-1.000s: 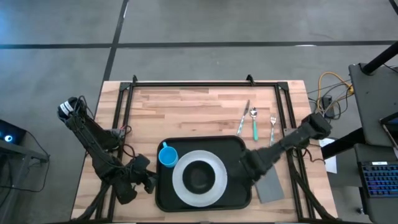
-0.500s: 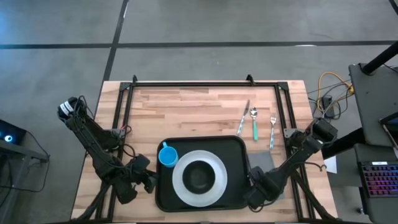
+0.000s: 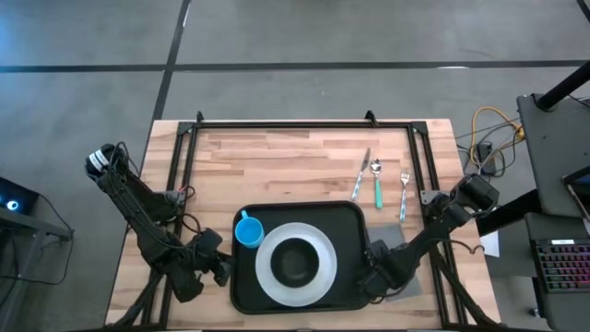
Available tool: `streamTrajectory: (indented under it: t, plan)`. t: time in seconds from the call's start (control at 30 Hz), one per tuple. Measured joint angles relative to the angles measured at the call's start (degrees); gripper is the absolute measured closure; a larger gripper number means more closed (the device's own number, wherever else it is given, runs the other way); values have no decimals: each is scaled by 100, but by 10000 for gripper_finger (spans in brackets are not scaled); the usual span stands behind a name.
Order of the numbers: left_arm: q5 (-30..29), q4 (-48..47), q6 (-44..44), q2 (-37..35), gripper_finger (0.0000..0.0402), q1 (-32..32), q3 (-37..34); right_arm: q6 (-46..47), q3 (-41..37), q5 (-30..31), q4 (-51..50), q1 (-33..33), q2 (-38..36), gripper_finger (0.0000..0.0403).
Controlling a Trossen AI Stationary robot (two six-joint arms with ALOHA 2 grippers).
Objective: Set up tray
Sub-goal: Put the napkin on top of the tray
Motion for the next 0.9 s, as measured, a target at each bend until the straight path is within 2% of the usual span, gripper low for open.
streamTrajectory:
  t: [0.27,0.43,0.6,0.9]
  plan:
    - [-180,4,-87,0,317,0,0,-4,-347,231,216,12,-26,198]
    - [-325,2,-87,0,317,12,0,-2,-431,503,161,7,-26,221]
    - [-326,0,-87,0,317,13,0,1,-558,585,198,0,-37,270]
    - [-326,2,-90,0,317,13,0,-195,-546,755,-7,8,-15,385]
